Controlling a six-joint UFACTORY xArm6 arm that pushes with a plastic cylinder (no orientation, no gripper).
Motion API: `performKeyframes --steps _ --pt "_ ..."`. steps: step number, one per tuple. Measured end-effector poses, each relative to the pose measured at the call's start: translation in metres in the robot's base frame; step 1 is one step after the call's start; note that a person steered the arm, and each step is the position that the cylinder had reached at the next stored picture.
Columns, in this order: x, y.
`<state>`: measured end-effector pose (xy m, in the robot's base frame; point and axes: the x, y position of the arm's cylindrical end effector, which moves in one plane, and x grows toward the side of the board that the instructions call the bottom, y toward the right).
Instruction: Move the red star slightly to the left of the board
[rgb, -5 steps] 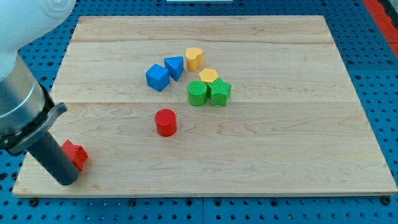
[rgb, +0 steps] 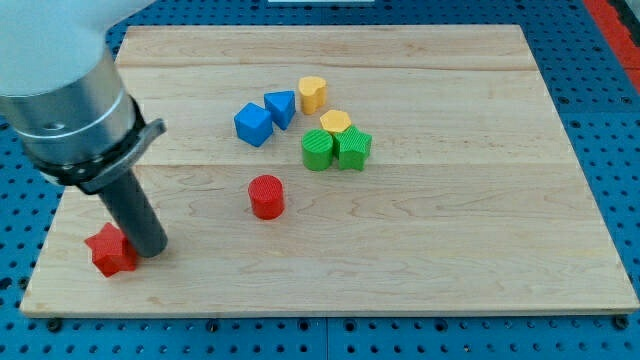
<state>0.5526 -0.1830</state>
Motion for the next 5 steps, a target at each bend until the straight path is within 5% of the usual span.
performKeyframes --steps 2,3,5 --pt "-0.006 -0.015" --pt "-0.046 -0.010" --pt "-0.092 0.075"
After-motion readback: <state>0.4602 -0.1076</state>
